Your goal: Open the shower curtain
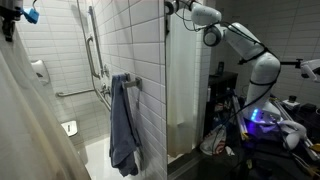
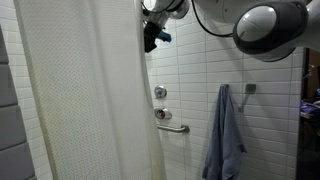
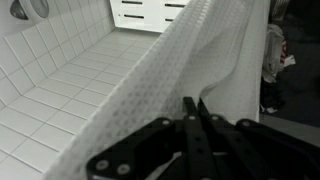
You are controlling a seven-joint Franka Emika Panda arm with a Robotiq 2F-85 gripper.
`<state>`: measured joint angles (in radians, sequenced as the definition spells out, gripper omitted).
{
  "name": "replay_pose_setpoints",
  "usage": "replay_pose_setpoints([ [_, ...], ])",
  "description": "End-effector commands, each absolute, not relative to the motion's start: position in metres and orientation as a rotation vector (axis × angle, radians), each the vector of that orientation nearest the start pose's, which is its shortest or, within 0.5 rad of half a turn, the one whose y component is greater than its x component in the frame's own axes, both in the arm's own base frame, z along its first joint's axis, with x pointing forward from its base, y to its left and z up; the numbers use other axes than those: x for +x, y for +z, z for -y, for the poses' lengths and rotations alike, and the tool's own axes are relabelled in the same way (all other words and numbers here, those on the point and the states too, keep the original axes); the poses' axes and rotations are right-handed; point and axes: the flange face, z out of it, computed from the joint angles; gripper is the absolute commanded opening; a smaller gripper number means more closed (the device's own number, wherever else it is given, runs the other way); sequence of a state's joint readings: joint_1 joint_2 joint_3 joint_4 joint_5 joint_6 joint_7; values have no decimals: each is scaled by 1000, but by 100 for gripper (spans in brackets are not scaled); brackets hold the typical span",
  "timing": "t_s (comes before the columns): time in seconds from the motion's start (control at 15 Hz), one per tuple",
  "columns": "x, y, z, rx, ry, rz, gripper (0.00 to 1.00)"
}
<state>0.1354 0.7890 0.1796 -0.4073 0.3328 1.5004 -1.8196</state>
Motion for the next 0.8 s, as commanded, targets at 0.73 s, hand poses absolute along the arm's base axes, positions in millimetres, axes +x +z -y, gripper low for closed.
replay_pose_setpoints([
  [0.73,682,602,-265,1417,762,-2965,1],
])
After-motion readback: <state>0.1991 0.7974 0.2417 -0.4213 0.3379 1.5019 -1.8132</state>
